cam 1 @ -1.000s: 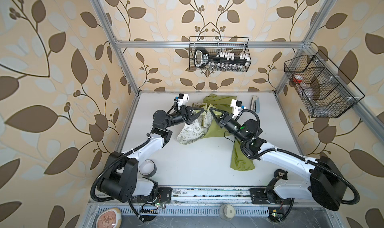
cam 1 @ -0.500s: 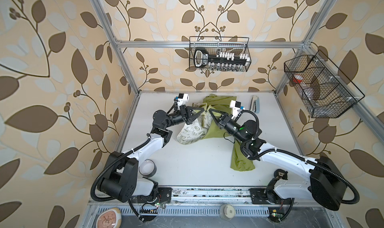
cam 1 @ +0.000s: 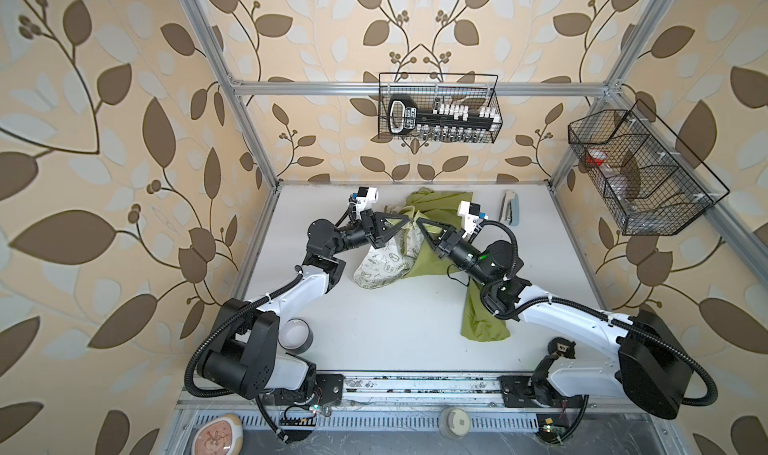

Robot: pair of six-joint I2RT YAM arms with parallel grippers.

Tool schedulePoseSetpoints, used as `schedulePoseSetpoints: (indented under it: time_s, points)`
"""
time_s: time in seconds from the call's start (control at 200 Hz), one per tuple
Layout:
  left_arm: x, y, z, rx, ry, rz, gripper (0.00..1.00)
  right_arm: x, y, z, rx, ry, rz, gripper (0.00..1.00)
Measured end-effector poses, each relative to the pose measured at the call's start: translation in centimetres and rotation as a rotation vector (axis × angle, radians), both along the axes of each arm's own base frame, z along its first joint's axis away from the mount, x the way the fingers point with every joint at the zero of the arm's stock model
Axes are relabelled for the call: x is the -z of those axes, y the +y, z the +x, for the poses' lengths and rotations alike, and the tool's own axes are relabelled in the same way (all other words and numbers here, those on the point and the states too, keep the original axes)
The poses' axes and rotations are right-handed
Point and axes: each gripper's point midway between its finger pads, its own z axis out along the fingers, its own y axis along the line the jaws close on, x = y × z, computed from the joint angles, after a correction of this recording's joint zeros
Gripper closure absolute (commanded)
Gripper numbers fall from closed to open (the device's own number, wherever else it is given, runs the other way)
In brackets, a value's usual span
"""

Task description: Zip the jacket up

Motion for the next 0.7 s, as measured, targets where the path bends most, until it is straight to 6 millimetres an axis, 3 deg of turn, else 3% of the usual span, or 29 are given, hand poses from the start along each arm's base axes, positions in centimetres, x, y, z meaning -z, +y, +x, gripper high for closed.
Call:
schedulePoseSetpoints:
  time_s: [0.215,0.41,0.7]
  points:
    - [0.0,0.0,0.0,0.0,-0.001,0.0,1.0,0.5,0.0,0.0,-0.002,0.006,-0.014,1.0]
    - [0.1,-0.1,-0.1,0.006,0.0,0.003,1.0,2.0,0.3,-0.1,-0.009,0.028,-0.067,1.0]
    - [0.1,-0.1,-0.1,0.009,0.001,0.005,1.0,2.1,0.4,-0.4,-0.023,0.02,-0.077,1.0]
